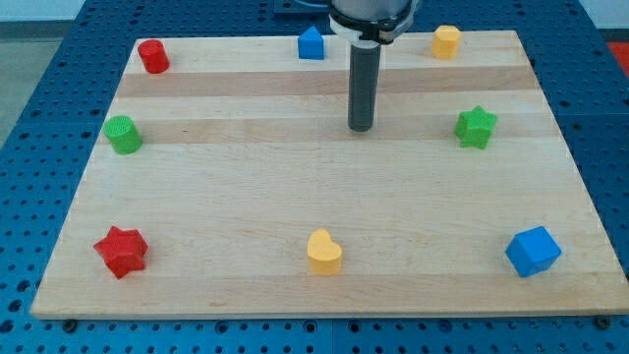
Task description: Push the red circle closer to the green circle
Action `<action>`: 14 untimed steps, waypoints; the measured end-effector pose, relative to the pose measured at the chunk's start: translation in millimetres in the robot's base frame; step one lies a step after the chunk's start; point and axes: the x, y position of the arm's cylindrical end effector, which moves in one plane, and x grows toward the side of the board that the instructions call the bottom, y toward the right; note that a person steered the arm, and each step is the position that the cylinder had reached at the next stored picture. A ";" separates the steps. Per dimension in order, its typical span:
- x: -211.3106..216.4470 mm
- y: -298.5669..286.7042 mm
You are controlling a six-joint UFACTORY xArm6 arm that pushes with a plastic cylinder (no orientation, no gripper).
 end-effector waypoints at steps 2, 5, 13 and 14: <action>21.4 -4.8; 55.5 -80.6; -187.7 -244.8; -188.2 -254.2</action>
